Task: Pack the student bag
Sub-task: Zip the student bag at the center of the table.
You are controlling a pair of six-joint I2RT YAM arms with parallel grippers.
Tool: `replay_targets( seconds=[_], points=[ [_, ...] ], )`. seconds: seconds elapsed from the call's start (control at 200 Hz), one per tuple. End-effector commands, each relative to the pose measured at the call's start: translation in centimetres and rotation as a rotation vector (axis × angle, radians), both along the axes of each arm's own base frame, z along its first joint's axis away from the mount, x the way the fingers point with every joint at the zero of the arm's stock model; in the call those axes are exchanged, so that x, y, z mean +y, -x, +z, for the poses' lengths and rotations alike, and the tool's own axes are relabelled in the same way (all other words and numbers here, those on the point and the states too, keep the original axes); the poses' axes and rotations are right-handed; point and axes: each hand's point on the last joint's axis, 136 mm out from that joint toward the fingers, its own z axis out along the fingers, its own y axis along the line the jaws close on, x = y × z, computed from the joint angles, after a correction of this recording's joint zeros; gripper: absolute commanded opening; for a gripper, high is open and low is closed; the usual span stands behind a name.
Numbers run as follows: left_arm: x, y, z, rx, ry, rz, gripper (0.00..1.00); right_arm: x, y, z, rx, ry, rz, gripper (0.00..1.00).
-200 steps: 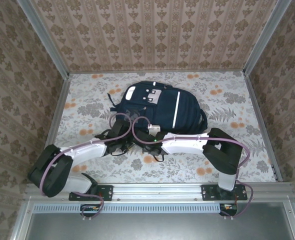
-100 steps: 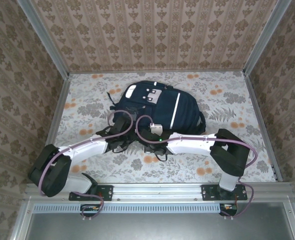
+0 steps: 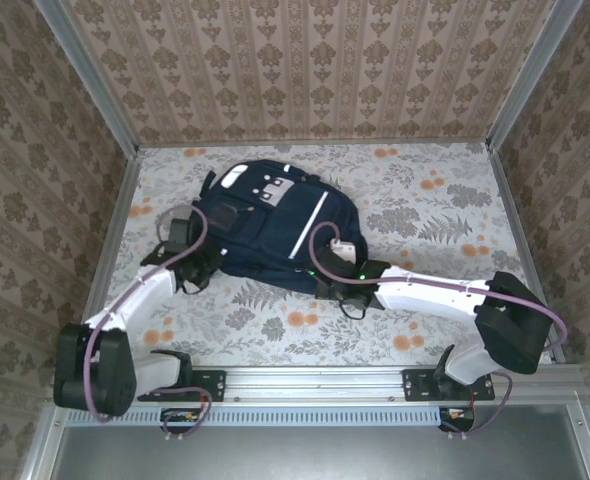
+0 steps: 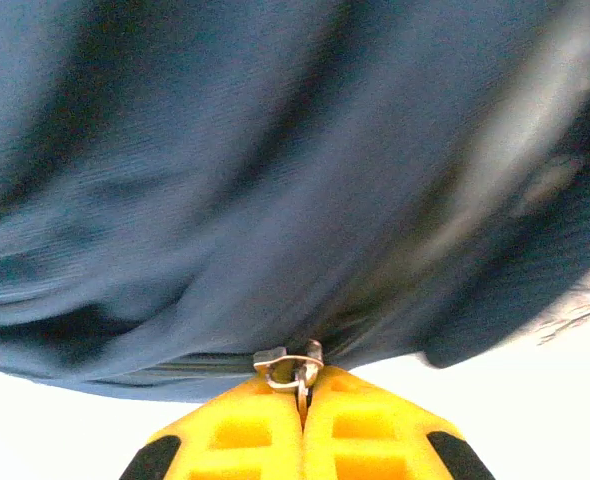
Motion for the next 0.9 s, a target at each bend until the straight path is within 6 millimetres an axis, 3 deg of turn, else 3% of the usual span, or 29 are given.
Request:
replay_targets(
  seconds=[0.0,0.075,0.195,0.27,0.345,0.42,0.53,0.69,0.78,0.895],
  points=[
    [4.7,-2.7,0.7,0.009,-0.147,0.020,0.00,-4.6,0.1,-0.5,0.010,0.145,0.004,0.00],
    [5.0,-4.4,1.1,0.006,-0.156,-0.007,0.00,-4.0,-0.4,0.0,0.014,0.127,0.059,0.00],
    [4.5,-5.9,1.7,-0.005,-0.150,-0.049,0.00,-0.9,-0.8,0.8,0.021,0.046,0.154,0.00],
    [4.1,-5.8,1.9,0.001,-0.128,-0.056,0.28,1.0,-0.8,0.9,0.031,0.013,0.193,0.00],
    [3.3,-4.9,2.2,0.020,-0.097,-0.066,0.45,2.6,-0.8,0.9,0.038,0.011,0.225,0.00],
    [2.0,-3.7,2.8,0.025,-0.075,-0.085,0.53,3.9,-0.7,0.6,0.053,0.005,0.245,0.00],
    [-0.7,-1.0,3.7,0.041,-0.045,-0.108,0.57,5.8,-0.5,0.5,0.069,-0.033,0.270,0.00],
    [-6.8,3.0,4.9,0.005,0.059,-0.181,0.57,8.4,-0.2,0.9,0.084,-0.054,0.326,0.00],
    [-10.0,4.9,4.6,0.004,0.118,-0.195,0.56,8.8,-0.2,1.0,0.081,-0.057,0.335,0.00],
    [-13.1,6.0,4.6,-0.020,0.171,-0.200,0.55,9.2,-0.1,1.2,0.077,-0.077,0.353,0.00]
  ],
)
